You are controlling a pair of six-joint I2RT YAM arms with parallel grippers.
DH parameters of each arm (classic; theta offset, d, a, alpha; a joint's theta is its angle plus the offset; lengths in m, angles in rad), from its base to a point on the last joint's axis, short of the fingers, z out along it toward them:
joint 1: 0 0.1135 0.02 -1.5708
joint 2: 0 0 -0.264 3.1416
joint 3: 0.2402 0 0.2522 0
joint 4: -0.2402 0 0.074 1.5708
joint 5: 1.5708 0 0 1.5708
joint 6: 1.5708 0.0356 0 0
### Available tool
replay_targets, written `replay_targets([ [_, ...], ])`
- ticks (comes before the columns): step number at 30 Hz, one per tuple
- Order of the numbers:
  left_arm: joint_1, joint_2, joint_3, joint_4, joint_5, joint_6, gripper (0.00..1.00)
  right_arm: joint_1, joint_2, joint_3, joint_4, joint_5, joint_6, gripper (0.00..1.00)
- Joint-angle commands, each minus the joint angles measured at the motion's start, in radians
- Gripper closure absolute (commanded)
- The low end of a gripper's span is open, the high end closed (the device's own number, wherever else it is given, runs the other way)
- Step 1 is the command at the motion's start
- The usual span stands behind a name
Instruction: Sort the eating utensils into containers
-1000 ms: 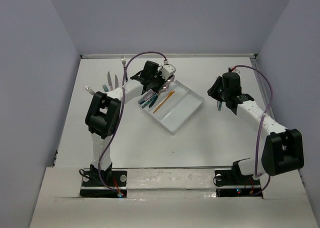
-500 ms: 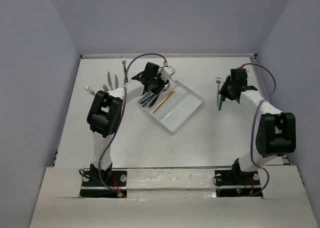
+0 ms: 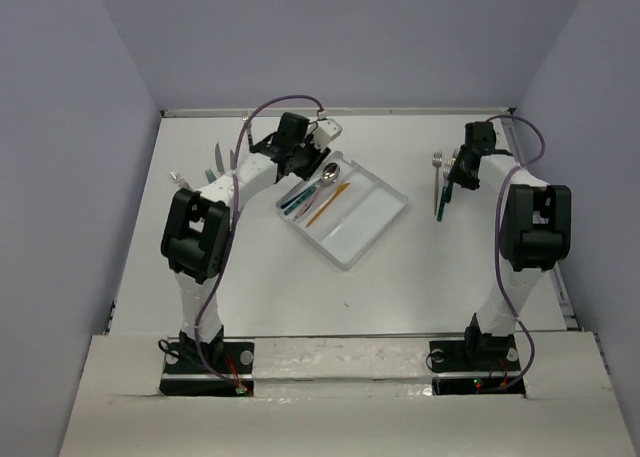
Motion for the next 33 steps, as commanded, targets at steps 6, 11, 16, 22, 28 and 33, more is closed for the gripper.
replay_targets([
  [6,0.18,-0.228,-0.056,-0.007,0.046,-0.03,0.5,0.002,0.091,0.107,-0.06,0.002,-0.054,0.62],
  [11,0.276,-0.283,-0.151,0.022,0.089,-0.042,0.5,0.002,0.143,0.144,-0.077,0.036,-0.058,0.62],
  [16,0.309,-0.337,-0.228,0.065,0.077,-0.041,0.5,0.002,0.209,0.166,-0.105,0.086,-0.066,0.64],
  [22,0.323,-0.394,-0.297,0.102,0.039,-0.029,0.49,-0.021,0.264,0.212,-0.14,0.099,-0.063,0.69],
  [28,0.342,-0.455,-0.39,0.142,0.028,-0.02,0.45,-0.053,0.2,0.164,-0.136,0.07,-0.028,1.0],
  [33,0.362,-0.503,-0.438,0.157,0.02,-0.02,0.42,-0.053,0.029,0.06,-0.058,0.033,0.043,1.0],
])
